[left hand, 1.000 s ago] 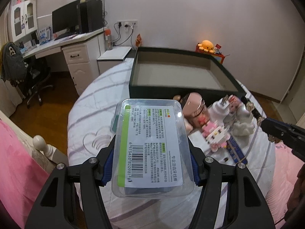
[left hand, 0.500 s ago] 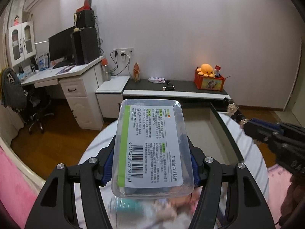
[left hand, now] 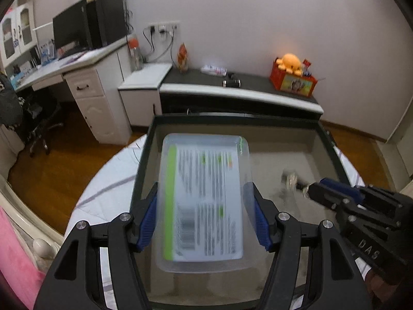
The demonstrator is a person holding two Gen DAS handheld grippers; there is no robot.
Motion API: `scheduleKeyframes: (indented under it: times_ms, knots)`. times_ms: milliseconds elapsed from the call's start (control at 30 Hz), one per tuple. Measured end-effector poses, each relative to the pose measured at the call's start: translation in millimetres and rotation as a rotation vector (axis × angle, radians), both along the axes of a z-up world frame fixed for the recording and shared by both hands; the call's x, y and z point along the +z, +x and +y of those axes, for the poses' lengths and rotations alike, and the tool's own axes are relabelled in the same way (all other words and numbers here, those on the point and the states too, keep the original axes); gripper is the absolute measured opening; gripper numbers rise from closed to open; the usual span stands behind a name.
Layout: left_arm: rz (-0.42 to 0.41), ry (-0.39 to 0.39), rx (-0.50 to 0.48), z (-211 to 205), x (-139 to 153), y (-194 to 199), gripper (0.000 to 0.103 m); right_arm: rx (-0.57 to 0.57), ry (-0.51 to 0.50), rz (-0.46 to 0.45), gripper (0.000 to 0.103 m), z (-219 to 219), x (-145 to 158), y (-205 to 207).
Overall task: Organize rigid objects
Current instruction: 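Carry the comb and clear box into the green tray and release both, then move the left gripper to the teal heart container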
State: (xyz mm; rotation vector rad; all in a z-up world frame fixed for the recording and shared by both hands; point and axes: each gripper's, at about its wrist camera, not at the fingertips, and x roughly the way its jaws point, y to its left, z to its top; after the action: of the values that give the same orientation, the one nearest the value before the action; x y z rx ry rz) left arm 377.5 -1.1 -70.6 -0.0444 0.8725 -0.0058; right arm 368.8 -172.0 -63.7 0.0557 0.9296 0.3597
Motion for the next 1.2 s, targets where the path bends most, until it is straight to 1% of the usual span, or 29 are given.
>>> scheduleKeyframes:
  times_ms: [33,67,100,133,167,200,267,333,400,533,567,600,633,667,800,867,933,1000,1067,1200]
  knots:
    - [0.002,0.004,0.005,1.1,-1.3,0.2,0.074,-0.005,-0.003,0.012,0.026,-1.0,-2.4,1.8]
    - [-0.002,0.005,0.01,1.8,-1.0,-1.0,0.087,-0.007,-0.008,0.022,0.034,-1.7,-3.8,2.8]
    - [-0.011,0.004,0.014,3.1,0.4,-3.2,0.092,-0.011,-0.011,0.024,0.057,-2.9,-4.0,3.1]
    - [-0.028,0.008,0.023,5.1,3.4,-7.1,0.095,-0.015,-0.008,0.018,0.072,-5.0,-2.9,1.6]
    - [-0.038,0.007,0.023,6.3,5.7,-11.2,0.097,-0.02,-0.004,0.009,0.076,-6.6,-0.8,-0.2]
    - [-0.044,0.003,0.023,8.1,7.8,-13.4,0.098,-0.026,0.002,0.002,0.082,-8.9,1.6,-3.0]
    - [-0.06,0.0,0.03,11.8,14.4,-22.8,0.101,-0.034,0.026,-0.009,0.082,-12.4,6.7,-8.3]
    - [-0.081,-0.006,0.032,16.4,22.7,-36.0,0.102,-0.046,0.035,-0.024,0.086,-14.4,13.5,-16.0]
    - [-0.102,-0.005,0.04,20.9,30.6,-50.7,0.103,-0.062,0.039,-0.039,0.087,-16.8,19.7,-25.4]
    - [-0.147,-0.038,0.052,33.7,42.9,-96.8,0.103,-0.099,0.091,-0.087,0.09,-27.1,38.4,-60.1]
    - [-0.154,-0.039,0.053,36.4,44.1,-107.1,0.103,-0.107,0.096,-0.101,0.092,-29.2,43.2,-71.6]
    - [-0.158,-0.039,0.057,40.0,45.3,-116.7,0.103,-0.121,0.099,-0.116,0.098,-31.9,48.3,-85.2]
    - [-0.161,-0.04,0.06,42.8,45.7,-125.9,0.103,-0.135,0.101,-0.133,0.103,-34.6,52.9,-99.0]
    - [-0.167,-0.046,0.061,47.4,45.9,-138.9,0.103,-0.144,0.106,-0.151,0.103,-36.1,57.1,-111.5]
    - [-0.155,-0.056,0.065,57.2,38.3,-174.3,0.103,-0.204,0.094,-0.196,0.103,-44.2,67.3,-170.3]
    - [-0.154,-0.037,0.072,58.4,34.0,-194.5,0.103,-0.226,0.083,-0.202,0.103,-46.2,68.4,-200.2]
    - [-0.153,-0.029,0.074,58.2,30.1,-209.8,0.103,-0.242,0.058,-0.216,0.103,-45.2,68.2,-221.1]
    - [-0.145,-0.026,0.073,54.9,24.3,-224.6,0.103,-0.253,0.039,-0.219,0.103,-44.3,66.1,-237.0]
    - [-0.134,-0.017,0.067,49.0,18.7,-236.7,0.103,-0.255,0.042,-0.211,0.103,-43.1,62.0,-250.0]
    - [-0.126,-0.013,0.085,40.6,12.7,-256.6,0.103,-0.223,0.019,-0.206,0.103,-42.8,51.5,-264.9]
